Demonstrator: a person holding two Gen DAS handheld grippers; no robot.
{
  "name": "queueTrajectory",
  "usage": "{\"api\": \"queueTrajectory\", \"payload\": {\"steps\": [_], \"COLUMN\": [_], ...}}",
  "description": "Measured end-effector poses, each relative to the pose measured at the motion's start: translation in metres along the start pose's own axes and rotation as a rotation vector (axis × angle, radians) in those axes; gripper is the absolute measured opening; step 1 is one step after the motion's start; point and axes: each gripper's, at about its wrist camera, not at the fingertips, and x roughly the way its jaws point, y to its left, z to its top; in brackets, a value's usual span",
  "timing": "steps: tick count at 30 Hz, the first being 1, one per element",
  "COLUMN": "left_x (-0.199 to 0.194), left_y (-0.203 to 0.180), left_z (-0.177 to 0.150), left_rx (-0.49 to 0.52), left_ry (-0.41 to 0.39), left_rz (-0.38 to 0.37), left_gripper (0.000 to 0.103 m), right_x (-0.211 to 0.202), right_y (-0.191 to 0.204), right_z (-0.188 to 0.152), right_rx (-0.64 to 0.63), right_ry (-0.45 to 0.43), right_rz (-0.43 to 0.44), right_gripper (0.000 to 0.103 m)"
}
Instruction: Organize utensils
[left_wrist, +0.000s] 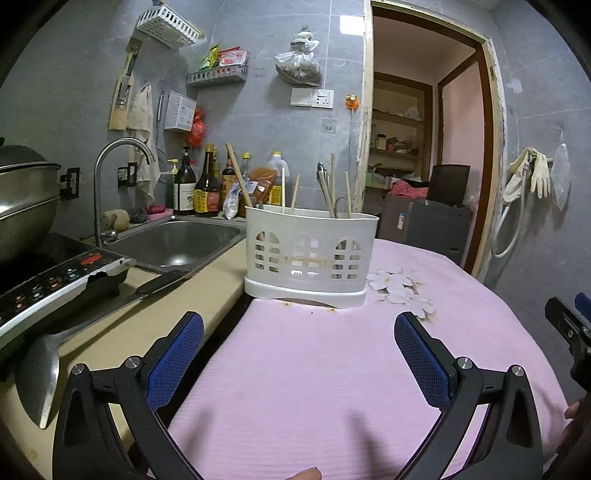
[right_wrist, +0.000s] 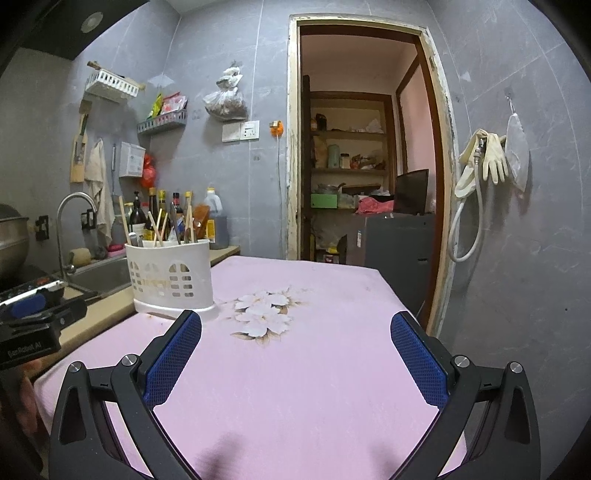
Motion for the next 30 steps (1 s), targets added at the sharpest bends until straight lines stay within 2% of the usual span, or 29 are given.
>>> {"api": "queueTrajectory", "payload": {"steps": [18, 30], "left_x": [-0.003, -0.006], "left_y": [0.01, 0.011], "left_z": [-0.008, -0.007], "left_rx": [0.018, 0.019], "left_ry": [0.004, -0.001], "left_rz": [0.004, 0.003], "left_gripper": [0.101, 0.101], "right_x": [-0.003, -0.003], "right_y": [0.011, 0.01], "right_z": [-0.006, -0.004], "right_rx": [0.029, 0.031], "right_ry": [0.03, 0.025], "right_rz": [-0.055, -0.056], "right_gripper": [0.103, 0.103]}}
